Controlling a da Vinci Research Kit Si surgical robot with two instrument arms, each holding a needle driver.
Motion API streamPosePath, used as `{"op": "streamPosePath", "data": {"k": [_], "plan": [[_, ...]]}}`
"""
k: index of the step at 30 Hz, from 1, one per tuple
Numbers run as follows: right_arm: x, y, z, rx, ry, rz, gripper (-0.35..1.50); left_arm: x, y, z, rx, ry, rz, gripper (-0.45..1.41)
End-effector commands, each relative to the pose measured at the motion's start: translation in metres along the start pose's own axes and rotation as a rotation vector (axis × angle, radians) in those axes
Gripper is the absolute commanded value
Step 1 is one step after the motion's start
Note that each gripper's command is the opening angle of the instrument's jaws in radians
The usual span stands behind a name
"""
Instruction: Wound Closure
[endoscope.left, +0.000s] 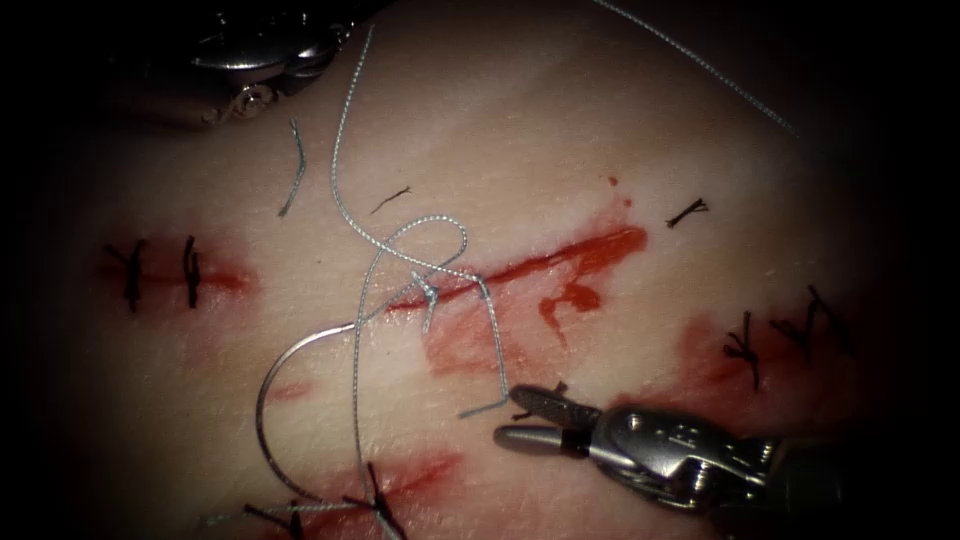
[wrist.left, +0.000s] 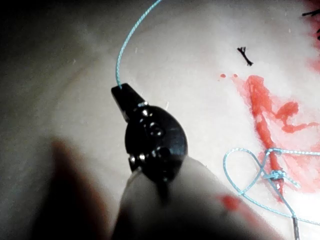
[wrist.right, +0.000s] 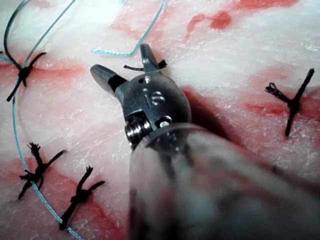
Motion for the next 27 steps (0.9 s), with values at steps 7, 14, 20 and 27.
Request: {"op": "streamPosePath", "data": {"k": [7, 14, 20, 27], "plan": [[0.0083, 0.0009, -0.0011, -0.074, 0.099, 0.018, 0.91, 0.0034, 0.0078, -0.0007, -0.136, 0.096, -0.115, -0.45], [0.0115, 0.0031, 0.0008, -0.226, 0.163, 0.154, -0.35, 0.0066, 0.0100, -0.0015, -0.224, 0.149, -0.238, -0.45], [0.0103, 0.0054, 0.0019, -0.074, 0.217, 0.130, -0.35, 0.0070, 0.0102, -0.0015, -0.227, 0.155, -0.260, -0.45], [0.0092, 0.0029, 0.0048, 0.044, 0.168, 0.194, -0.35, 0.0065, 0.0097, -0.0009, -0.218, 0.178, -0.246, -0.45]]}}
